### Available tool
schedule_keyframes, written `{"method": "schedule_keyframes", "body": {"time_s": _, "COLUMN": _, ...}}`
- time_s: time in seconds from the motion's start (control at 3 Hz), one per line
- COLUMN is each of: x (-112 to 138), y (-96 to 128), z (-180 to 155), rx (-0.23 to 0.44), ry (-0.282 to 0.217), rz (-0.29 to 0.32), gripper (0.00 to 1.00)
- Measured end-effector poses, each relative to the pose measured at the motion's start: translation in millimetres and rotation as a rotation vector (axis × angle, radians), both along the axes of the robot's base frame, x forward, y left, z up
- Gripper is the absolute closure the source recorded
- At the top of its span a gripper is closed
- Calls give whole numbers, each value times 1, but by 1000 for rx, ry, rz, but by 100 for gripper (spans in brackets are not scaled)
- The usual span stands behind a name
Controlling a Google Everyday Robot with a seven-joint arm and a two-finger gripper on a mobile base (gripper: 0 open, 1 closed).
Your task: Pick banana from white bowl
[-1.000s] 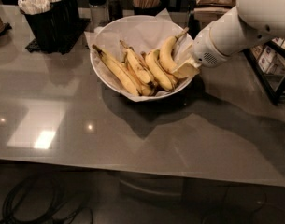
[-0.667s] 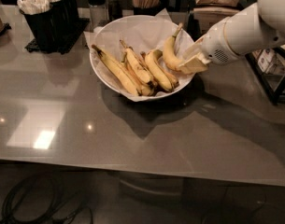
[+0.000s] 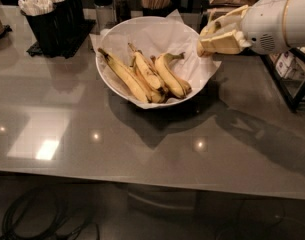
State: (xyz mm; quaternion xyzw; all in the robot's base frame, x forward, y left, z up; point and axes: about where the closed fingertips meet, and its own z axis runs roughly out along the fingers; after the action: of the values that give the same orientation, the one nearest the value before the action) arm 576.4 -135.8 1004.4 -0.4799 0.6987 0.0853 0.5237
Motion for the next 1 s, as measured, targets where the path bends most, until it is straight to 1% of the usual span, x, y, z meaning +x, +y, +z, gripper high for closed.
{"method": "schedule_keyframes", "body": {"time_s": 0.33, "x": -20, "y": -4, "z": 21, "rx": 121, "ry": -45, "rz": 60, "gripper": 100}}
{"method": "schedule_keyframes", "body": {"time_s": 0.67, "x": -47, "y": -9, "z": 18, "rx": 278, "ry": -36, "rz": 131, "gripper": 100}}
{"method": "schedule_keyframes", "body": {"time_s": 1.0, "x": -85, "y": -19, "z": 14, "rx": 444, "ry": -5, "rz": 146, "gripper": 100}}
